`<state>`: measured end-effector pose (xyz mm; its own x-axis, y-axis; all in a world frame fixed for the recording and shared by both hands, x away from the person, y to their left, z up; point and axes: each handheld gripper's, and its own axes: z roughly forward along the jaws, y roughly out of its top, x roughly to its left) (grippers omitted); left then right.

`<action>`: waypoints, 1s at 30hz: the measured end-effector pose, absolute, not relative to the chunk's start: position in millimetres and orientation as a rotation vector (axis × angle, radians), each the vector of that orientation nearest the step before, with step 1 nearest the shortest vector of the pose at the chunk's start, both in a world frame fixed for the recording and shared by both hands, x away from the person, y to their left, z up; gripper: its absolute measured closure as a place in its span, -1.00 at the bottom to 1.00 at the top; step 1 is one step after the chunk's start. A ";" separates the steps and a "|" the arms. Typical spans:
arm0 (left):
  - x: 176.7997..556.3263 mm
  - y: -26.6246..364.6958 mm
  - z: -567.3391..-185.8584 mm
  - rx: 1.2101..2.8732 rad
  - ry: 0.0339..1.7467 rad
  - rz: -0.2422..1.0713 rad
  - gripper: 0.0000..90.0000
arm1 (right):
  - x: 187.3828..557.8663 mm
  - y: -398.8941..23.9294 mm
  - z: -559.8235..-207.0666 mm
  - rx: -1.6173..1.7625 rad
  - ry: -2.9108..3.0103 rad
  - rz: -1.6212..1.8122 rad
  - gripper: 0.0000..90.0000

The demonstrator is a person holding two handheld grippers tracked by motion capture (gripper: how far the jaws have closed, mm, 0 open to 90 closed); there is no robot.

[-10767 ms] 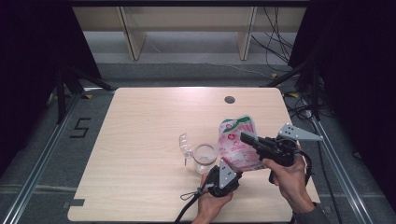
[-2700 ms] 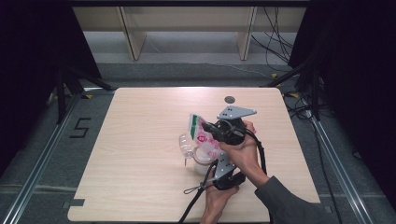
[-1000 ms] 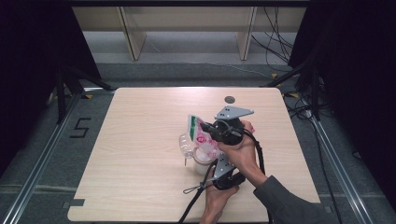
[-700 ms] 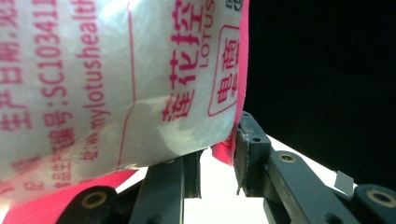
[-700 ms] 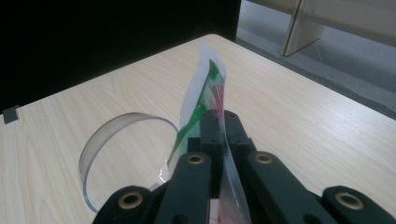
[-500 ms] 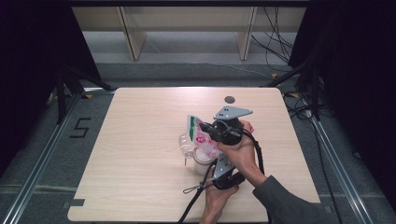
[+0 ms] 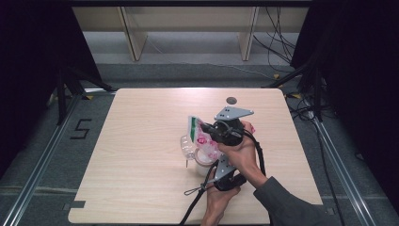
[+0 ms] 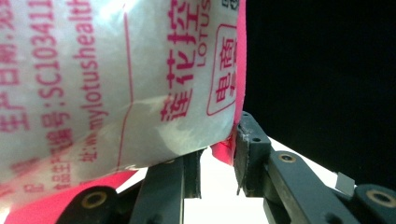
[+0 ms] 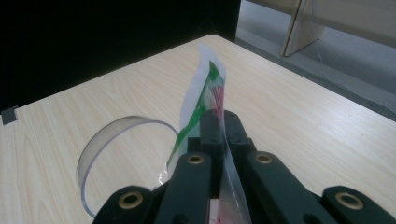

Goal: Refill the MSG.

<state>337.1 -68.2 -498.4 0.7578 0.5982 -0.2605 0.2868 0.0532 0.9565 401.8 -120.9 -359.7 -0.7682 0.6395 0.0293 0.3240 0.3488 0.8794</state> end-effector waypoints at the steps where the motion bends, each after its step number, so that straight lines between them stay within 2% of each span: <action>1: 337.1 -68.5 -498.5 1.540 0.741 0.270 0.64 | 401.8 -120.6 -360.0 0.852 2.306 1.395 1.00; 8: 337.2 -68.6 -498.6 1.541 0.739 0.270 0.64 | 401.9 -120.9 -359.7 0.850 2.299 1.388 1.00; 9: 335.1 -74.1 -498.0 1.478 0.769 0.239 0.64 | 401.4 -120.8 -359.6 0.846 2.315 1.361 1.00; 13: 336.7 -68.1 -497.7 1.551 0.747 0.276 0.64 | 402.7 -121.2 -359.3 0.818 2.299 1.373 1.00; 14: 335.8 -73.2 -498.0 1.485 0.760 0.239 0.64 | 401.0 -120.5 -359.3 0.849 2.315 1.364 1.00; 15: 339.0 -65.3 -498.6 1.592 0.727 0.297 0.64 | 400.5 -119.1 -360.5 0.852 2.312 1.357 1.00; 30: 338.4 -62.7 -497.0 1.609 0.735 0.314 0.64 | 401.9 -117.1 -360.4 0.847 2.311 1.361 1.00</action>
<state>338.4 -62.7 -497.0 0.7576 0.6190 -0.2072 0.2784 -0.0193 0.9603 401.9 -117.1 -360.4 -0.7700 0.6378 0.0184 0.3253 0.3676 0.8712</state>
